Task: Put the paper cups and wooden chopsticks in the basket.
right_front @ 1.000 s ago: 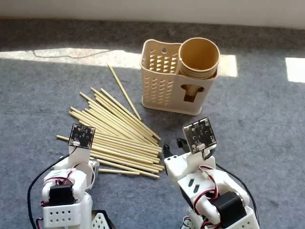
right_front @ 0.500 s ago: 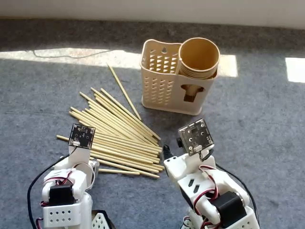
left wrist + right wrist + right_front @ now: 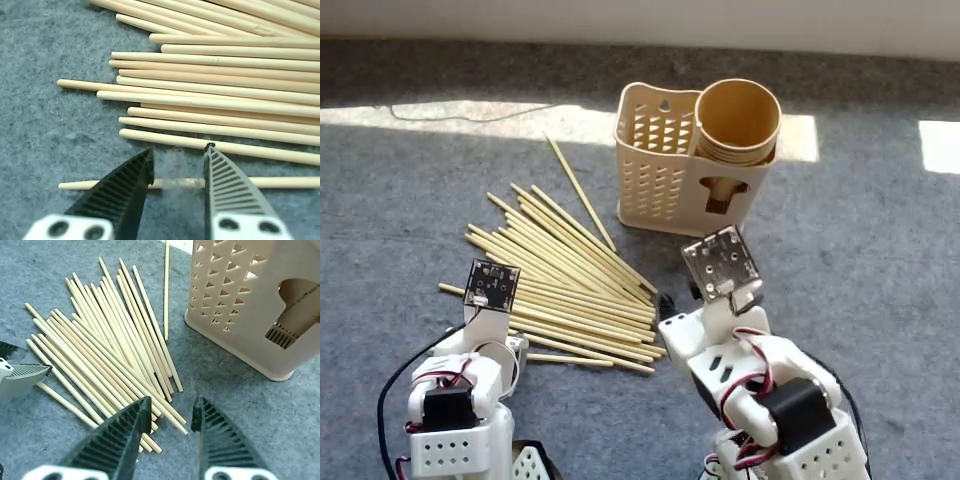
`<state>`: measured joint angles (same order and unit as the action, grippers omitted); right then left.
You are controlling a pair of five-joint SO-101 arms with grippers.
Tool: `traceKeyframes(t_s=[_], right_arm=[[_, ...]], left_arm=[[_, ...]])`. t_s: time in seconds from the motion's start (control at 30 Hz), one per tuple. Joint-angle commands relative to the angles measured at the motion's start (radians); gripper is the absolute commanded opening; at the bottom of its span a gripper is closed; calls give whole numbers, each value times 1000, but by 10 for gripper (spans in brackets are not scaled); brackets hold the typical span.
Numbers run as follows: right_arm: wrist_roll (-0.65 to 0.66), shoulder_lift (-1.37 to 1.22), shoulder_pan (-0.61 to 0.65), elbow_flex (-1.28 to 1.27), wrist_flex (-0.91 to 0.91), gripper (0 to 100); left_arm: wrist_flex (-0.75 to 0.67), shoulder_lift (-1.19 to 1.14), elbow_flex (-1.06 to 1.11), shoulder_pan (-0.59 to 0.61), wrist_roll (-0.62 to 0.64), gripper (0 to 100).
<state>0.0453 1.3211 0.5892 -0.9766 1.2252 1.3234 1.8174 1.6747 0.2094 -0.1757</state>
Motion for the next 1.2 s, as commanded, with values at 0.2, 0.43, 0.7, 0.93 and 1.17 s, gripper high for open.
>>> traceKeyframes(t_s=[0.2, 0.43, 0.7, 0.93, 1.17], right_arm=[[12, -285, 50, 153, 10, 145], [12, -415, 137, 208, 8, 145], [12, -472, 150, 205, -30, 145], [12, -484, 150, 205, -31, 145], [12, -555, 150, 213, -33, 145]], left_arm=[[2, 5, 21, -18, 3, 161], [2, 5, 21, -18, 3, 161], [2, 5, 21, -18, 3, 161], [2, 5, 21, -18, 3, 161], [2, 5, 21, -18, 3, 161]])
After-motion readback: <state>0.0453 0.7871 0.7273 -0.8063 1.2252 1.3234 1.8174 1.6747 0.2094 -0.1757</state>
